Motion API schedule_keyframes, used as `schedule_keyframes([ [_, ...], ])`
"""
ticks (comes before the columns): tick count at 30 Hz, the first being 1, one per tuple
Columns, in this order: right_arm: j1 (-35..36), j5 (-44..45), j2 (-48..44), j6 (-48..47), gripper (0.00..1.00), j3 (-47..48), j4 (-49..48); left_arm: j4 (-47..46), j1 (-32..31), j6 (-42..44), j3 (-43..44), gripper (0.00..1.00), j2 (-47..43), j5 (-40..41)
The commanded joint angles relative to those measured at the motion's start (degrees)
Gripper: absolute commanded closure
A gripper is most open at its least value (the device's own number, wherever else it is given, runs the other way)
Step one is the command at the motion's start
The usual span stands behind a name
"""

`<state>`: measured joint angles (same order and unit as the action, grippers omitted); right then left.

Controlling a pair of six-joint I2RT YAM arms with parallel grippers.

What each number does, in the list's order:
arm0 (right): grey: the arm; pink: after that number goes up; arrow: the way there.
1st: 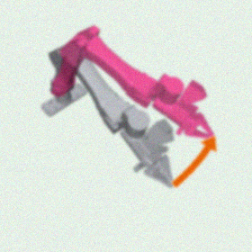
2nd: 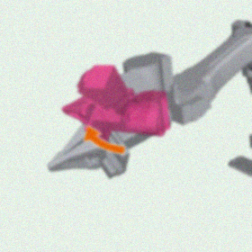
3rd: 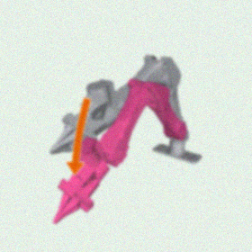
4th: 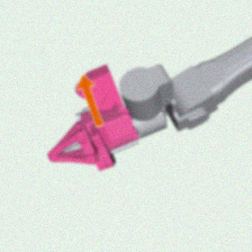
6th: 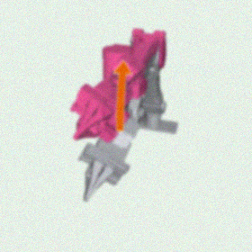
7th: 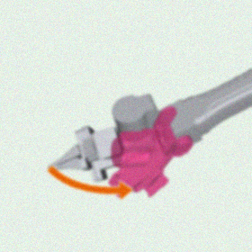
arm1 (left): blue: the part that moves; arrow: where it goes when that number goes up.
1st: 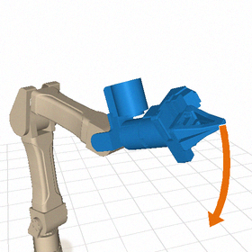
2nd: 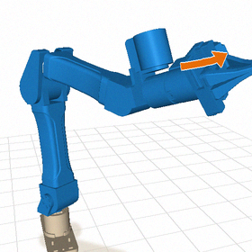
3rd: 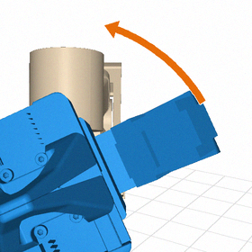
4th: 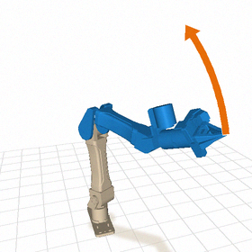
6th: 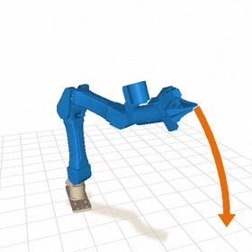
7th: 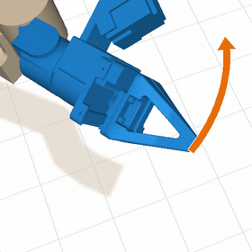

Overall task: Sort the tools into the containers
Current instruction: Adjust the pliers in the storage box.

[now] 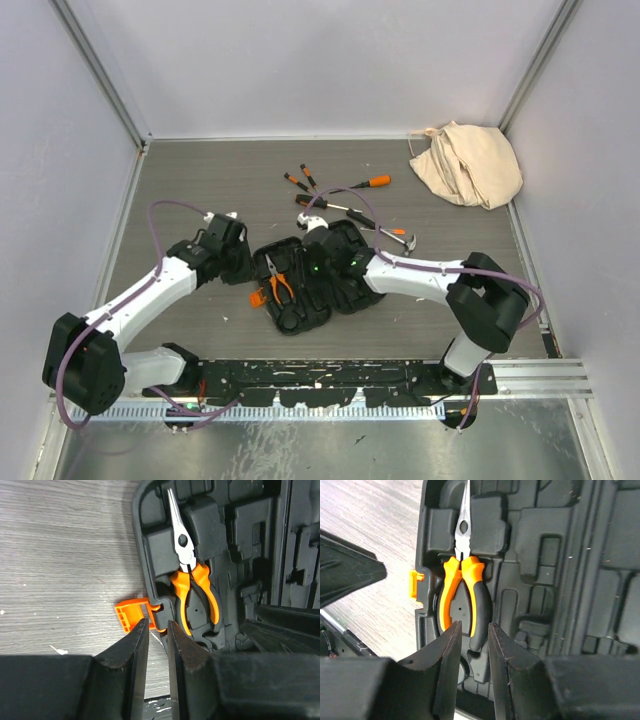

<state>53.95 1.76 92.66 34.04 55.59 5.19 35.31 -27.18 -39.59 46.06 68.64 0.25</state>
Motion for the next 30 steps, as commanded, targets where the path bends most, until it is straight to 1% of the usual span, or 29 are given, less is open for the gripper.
schedule_keyframes([
  [1,0.27,-4.68,2.20,1.63,0.67,1.68,-4.17,-4.65,-2.54,-1.95,-1.06,0.76,0.70,1.45],
  [5,0.27,-5.49,4.39,1.82,0.69,2.57,-4.19,-6.24,-3.78,-1.87,-1.21,0.72,2.97,2.05],
  [8,0.27,-5.92,5.38,1.74,0.69,3.24,-3.87,-6.20,-4.76,-1.03,-0.03,0.67,6.33,3.20],
  [10,0.26,-5.98,5.59,1.74,0.69,3.34,-3.74,-5.57,-5.52,-0.69,1.02,0.63,7.56,4.59],
  [12,0.27,-5.85,5.67,1.73,0.69,3.38,-3.63,-4.62,-6.29,-0.51,1.68,0.56,8.46,6.15],
  [16,0.27,-5.80,5.83,1.73,0.69,3.37,-3.52,-4.16,-7.10,-1.02,1.79,0.47,9.54,7.71],
  [21,0.27,-5.98,6.76,1.54,0.69,3.80,-3.68,-5.37,-7.32,-1.32,2.58,0.45,10.89,7.49],
  [30,0.27,-5.81,8.46,1.20,0.73,4.62,-2.65,-5.51,-7.36,-0.70,3.72,0.46,13.82,8.74],
])
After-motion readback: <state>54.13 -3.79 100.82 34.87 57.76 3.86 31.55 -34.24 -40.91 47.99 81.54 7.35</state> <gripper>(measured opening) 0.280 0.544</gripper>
